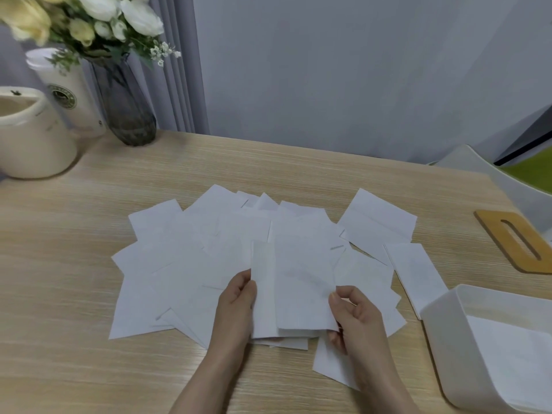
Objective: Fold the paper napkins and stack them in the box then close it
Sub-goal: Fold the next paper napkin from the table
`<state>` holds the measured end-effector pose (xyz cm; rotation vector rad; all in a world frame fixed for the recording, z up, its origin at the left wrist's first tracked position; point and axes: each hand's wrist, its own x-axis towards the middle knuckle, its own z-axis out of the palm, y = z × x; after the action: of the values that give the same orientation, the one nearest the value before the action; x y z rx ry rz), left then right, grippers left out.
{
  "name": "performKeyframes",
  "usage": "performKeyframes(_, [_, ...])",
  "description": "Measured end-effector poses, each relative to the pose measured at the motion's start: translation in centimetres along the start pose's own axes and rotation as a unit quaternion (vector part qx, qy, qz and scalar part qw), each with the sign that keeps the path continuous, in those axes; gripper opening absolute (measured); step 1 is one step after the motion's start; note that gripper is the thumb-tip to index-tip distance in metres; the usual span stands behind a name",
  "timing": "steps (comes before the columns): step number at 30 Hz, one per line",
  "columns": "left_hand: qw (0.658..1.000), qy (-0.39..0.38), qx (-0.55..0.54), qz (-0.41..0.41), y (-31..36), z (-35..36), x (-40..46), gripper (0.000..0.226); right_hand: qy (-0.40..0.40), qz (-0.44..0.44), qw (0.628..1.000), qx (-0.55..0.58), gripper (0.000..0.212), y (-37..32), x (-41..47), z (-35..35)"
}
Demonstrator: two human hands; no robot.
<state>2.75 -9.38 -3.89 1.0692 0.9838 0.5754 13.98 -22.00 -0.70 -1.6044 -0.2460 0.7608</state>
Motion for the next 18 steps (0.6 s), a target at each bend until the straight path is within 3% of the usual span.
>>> performKeyframes(18, [1.0,0.005,-0.013,0.006,0.3,0.2,-0.1,0.021,-0.055,-0.031,0.991,-0.114,0.014,1.2,0.9,1.8])
